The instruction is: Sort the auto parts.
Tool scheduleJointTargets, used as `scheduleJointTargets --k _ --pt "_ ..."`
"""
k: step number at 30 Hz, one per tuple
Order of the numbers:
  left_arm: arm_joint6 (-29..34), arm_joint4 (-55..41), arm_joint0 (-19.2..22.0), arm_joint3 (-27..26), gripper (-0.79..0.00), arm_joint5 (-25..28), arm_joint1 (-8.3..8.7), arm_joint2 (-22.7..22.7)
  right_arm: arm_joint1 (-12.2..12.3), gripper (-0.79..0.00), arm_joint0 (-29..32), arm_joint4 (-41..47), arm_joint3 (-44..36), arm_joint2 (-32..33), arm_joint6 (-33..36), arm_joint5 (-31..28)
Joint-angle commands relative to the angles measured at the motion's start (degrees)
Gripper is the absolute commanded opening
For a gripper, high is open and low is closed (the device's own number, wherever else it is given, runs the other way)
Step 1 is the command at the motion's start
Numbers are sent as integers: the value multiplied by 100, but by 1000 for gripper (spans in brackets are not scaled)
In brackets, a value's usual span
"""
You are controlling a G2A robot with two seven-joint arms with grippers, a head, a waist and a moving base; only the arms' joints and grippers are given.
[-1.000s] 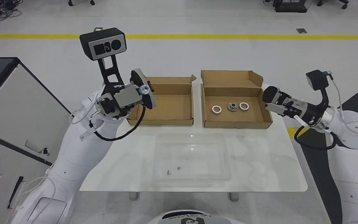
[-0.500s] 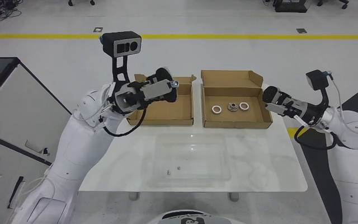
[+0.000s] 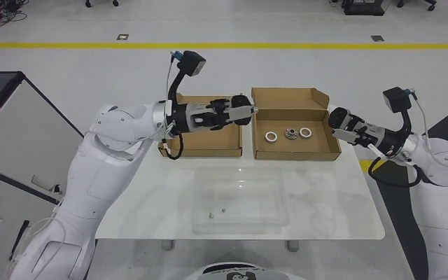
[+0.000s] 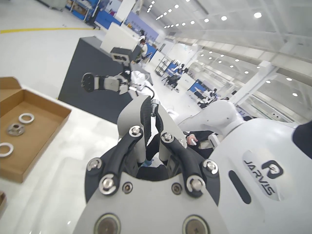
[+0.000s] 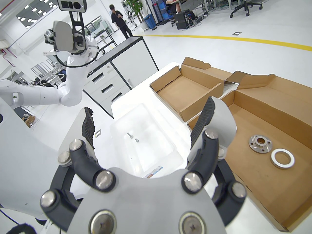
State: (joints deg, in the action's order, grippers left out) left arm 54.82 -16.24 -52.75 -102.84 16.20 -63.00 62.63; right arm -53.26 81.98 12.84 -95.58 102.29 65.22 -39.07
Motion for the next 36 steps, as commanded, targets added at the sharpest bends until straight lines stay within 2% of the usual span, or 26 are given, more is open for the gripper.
scheduleJointTargets --k 1,8,14,20,27,31,36 --pt "147 423 89 9 -785 -363 11 -70 0 0 0 0 0 0 0 0" --pt "599 1446 337 170 -785 -1091 19 -438 0 0 0 0 0 0 0 0" --pt "750 2126 496 437 -785 -1397 1 -753 0 0 0 0 0 0 0 0" --pt "941 2871 960 992 -785 -1546 -107 -1315 0 0 0 0 0 0 0 0" --pt "825 3524 1782 2036 -785 -1674 -445 -2234 0 0 0 0 0 0 0 0" --pt "718 3849 2226 2756 -785 -1723 -723 -2806 0 0 0 0 0 0 0 0" --pt "650 4090 2705 3738 -785 -1765 -1151 -3454 0 0 0 0 0 0 0 0"
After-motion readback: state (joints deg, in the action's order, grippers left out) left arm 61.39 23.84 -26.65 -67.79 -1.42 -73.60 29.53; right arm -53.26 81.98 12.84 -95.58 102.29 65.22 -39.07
